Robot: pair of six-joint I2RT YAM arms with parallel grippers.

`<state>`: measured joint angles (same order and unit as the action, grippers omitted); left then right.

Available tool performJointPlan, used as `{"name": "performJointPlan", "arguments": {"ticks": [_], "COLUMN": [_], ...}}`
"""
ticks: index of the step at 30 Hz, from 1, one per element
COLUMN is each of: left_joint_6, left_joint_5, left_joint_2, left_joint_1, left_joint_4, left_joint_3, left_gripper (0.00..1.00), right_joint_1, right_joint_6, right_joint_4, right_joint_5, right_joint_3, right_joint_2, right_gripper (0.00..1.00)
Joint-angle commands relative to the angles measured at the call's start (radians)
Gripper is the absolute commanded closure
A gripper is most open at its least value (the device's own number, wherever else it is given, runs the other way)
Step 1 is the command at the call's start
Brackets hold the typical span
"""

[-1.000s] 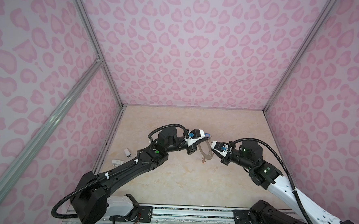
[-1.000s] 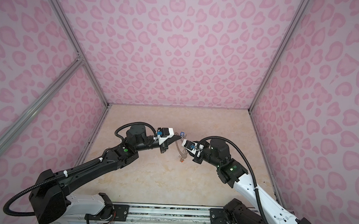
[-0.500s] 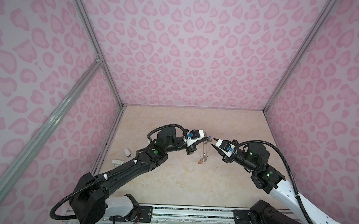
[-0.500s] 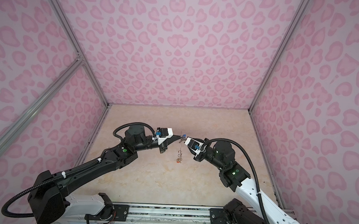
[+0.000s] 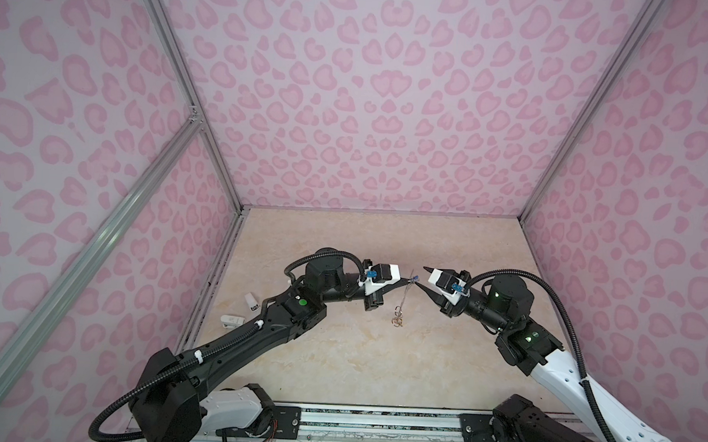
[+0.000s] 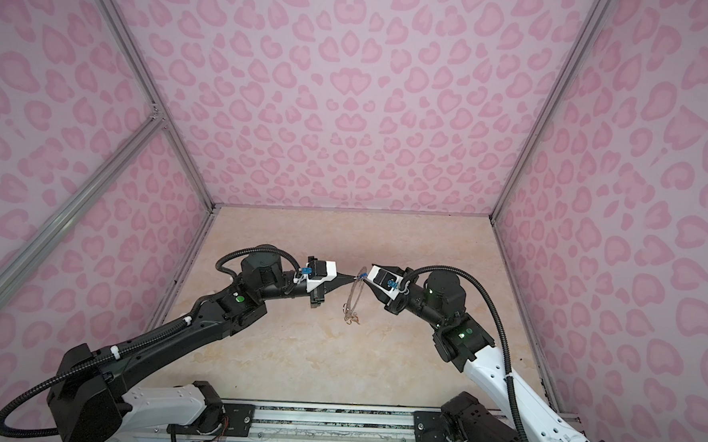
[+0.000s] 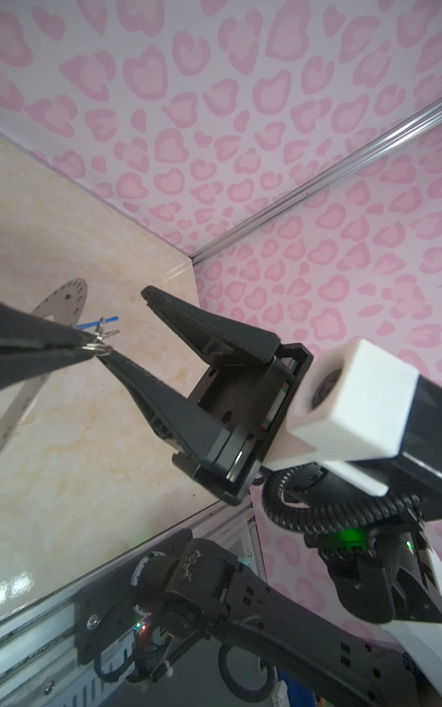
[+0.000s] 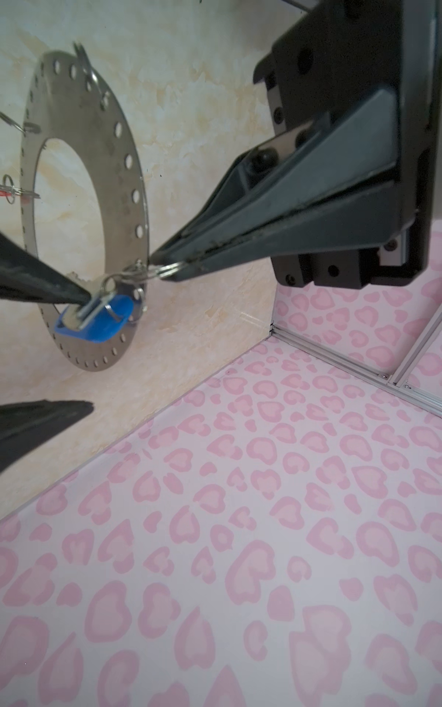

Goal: Put the keys on the keyring

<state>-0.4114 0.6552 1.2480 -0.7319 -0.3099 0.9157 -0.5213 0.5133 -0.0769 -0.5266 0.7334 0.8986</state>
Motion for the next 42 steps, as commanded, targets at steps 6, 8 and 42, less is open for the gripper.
{"name": "performJointPlan", "arguments": {"ticks": [6,8,42], "left_joint_6": [-0.036,-0.04,-0.049], "left_joint_5": [0.049,0.052,0.047], "left_joint_2": [-0.015,-0.016,-0.028], "left_joint_1": [0.005,0.005,0.013], "left_joint_4": [0.025,0.028,0.031], "left_joint_3": [0.025,0.026,0.029], "left_gripper": [0.97,0.97,0.97], "right_joint_1": [0.007,0.007,0.03], "right_joint_6": [-0.087,-0.09,-0.173], "right_joint_4": [0.027,0.037,0.009], "right_joint_5": [-0.193,-0.201,-0.303], "right_joint_3": [0.011,0.017,0.028], "right_joint_2": [0.029,0.038,0.105], "right_gripper": [0.66,0.69,0.78]}}
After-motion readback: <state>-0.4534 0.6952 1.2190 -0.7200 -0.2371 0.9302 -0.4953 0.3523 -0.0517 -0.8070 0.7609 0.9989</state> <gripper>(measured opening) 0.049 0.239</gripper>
